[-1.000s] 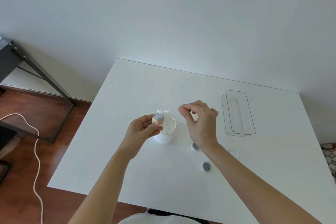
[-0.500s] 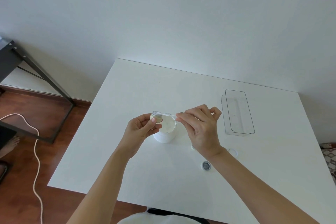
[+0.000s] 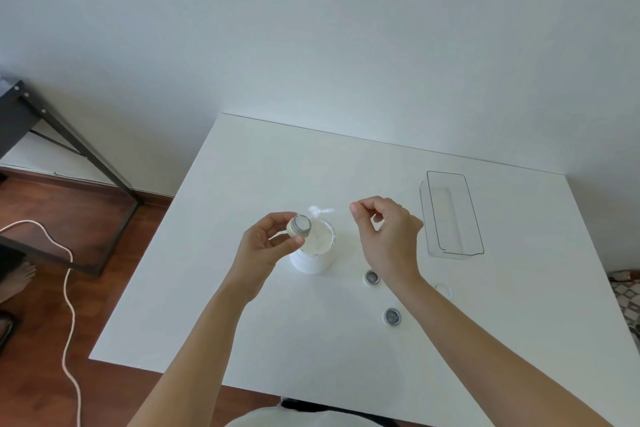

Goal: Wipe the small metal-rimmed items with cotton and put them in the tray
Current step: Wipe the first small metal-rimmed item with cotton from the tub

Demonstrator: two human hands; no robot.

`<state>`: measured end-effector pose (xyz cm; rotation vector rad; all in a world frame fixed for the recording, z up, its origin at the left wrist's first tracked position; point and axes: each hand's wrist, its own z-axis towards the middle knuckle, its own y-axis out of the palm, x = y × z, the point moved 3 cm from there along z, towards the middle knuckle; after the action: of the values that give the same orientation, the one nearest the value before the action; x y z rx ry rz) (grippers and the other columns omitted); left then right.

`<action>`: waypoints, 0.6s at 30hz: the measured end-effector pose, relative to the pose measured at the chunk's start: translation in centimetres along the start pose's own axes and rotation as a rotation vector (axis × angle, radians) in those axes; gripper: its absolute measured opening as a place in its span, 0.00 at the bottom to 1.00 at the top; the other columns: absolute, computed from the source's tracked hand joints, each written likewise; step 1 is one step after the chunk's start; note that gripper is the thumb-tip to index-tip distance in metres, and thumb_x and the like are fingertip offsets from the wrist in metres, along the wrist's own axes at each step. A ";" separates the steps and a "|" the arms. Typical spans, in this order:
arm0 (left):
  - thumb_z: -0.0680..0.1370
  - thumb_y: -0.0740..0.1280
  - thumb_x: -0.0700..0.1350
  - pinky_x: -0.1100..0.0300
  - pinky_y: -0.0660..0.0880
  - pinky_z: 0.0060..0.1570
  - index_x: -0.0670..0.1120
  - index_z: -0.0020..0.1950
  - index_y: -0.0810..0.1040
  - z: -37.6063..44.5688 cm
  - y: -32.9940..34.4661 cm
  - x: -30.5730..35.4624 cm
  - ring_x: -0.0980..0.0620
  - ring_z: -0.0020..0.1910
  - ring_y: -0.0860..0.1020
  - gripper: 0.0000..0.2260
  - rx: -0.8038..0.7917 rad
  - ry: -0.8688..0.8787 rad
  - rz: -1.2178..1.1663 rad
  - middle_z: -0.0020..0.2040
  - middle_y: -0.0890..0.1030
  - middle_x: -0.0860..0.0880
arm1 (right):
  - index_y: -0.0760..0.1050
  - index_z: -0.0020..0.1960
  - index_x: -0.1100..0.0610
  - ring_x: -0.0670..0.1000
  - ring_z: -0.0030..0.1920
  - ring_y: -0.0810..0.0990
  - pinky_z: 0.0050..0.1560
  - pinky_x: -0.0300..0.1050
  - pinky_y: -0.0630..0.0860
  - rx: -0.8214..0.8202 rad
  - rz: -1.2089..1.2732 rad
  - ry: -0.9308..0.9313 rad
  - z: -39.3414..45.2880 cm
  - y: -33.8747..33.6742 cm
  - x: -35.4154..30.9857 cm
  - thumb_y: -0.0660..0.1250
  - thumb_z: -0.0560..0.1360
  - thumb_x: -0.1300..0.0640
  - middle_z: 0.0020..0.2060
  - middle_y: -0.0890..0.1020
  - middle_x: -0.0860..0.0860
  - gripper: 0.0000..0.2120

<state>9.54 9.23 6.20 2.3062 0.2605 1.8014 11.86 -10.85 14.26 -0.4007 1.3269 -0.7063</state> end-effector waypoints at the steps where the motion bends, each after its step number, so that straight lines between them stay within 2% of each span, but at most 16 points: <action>1: 0.71 0.75 0.40 0.57 0.77 0.58 0.49 0.55 0.83 0.0 0.0 0.1 0.50 0.51 0.84 0.14 -0.005 0.003 0.010 0.54 0.86 0.51 | 0.80 0.42 0.52 0.44 0.37 0.73 0.54 0.46 0.60 -0.016 0.000 0.023 0.1 0.1 0.0 0.67 0.77 0.53 0.36 0.80 0.43 0.07; 6: 0.71 0.75 0.40 0.55 0.77 0.60 0.49 0.57 0.83 0.1 0.0 0.3 0.49 0.54 0.84 0.15 -0.026 0.012 0.045 0.57 0.85 0.49 | 0.79 0.41 0.52 0.39 0.36 0.72 0.54 0.47 0.61 -0.069 -0.010 0.054 0.3 0.5 0.1 0.66 0.77 0.52 0.35 0.79 0.42 0.08; 11: 0.71 0.75 0.40 0.58 0.78 0.59 0.52 0.56 0.84 0.2 0.0 0.4 0.49 0.54 0.85 0.15 -0.048 0.001 0.076 0.56 0.86 0.50 | 0.78 0.40 0.52 0.45 0.38 0.72 0.54 0.47 0.61 -0.111 -0.001 0.047 0.8 0.5 -0.2 0.66 0.77 0.52 0.36 0.80 0.44 0.08; 14: 0.71 0.75 0.41 0.61 0.79 0.57 0.55 0.55 0.85 0.2 -0.1 0.5 0.51 0.54 0.85 0.15 -0.052 -0.008 0.081 0.55 0.86 0.51 | 0.79 0.41 0.51 0.48 0.42 0.74 0.50 0.43 0.56 -0.157 -0.005 0.023 1.0 0.4 -0.5 0.66 0.77 0.52 0.39 0.82 0.46 0.08; 18: 0.71 0.75 0.41 0.63 0.78 0.55 0.53 0.56 0.84 0.3 -0.3 0.6 0.51 0.54 0.85 0.15 -0.050 -0.002 0.087 0.57 0.86 0.51 | 0.78 0.39 0.48 0.48 0.43 0.74 0.50 0.44 0.56 -0.226 -0.037 -0.052 1.3 0.1 -1.0 0.67 0.77 0.52 0.38 0.80 0.45 0.08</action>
<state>10.01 9.66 6.57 2.3187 0.1147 1.8235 13.05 -10.25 15.18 -0.6229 1.3577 -0.5742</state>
